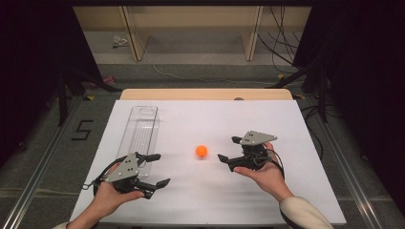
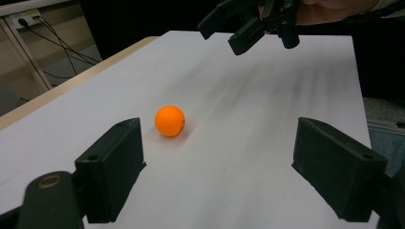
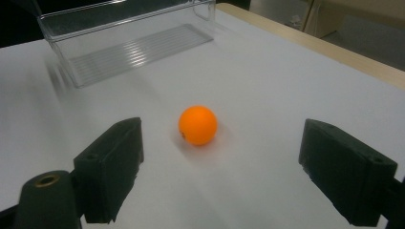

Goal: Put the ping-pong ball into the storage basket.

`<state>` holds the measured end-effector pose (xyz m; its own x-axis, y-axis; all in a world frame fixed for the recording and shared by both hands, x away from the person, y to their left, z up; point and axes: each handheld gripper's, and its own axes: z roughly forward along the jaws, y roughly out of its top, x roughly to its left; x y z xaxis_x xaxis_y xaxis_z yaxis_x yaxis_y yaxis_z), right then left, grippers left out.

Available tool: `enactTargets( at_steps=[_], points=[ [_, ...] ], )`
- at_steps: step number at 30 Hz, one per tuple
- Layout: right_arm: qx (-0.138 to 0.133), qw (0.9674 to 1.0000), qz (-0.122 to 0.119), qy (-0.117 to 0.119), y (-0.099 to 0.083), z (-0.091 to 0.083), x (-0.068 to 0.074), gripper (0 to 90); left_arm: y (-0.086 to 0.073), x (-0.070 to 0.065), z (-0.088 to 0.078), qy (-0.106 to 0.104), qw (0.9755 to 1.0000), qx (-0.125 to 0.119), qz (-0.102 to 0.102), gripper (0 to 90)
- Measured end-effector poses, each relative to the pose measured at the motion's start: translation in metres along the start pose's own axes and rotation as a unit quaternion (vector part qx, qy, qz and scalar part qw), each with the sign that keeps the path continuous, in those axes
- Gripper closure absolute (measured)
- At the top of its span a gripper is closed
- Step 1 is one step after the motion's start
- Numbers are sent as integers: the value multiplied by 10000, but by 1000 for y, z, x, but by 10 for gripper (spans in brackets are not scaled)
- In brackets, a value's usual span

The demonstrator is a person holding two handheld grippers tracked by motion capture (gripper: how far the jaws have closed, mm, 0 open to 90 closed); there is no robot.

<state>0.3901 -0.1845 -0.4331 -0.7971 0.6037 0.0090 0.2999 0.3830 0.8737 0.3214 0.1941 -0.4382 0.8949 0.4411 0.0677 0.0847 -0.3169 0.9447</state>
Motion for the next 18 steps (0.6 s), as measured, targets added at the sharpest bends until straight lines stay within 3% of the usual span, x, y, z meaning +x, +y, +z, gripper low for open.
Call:
enactTargets(
  at_steps=[18],
  points=[
    [50,9999,-38,88,3,12,2,162,0,0,0,-15,10000,8,-5,172]
  ],
)
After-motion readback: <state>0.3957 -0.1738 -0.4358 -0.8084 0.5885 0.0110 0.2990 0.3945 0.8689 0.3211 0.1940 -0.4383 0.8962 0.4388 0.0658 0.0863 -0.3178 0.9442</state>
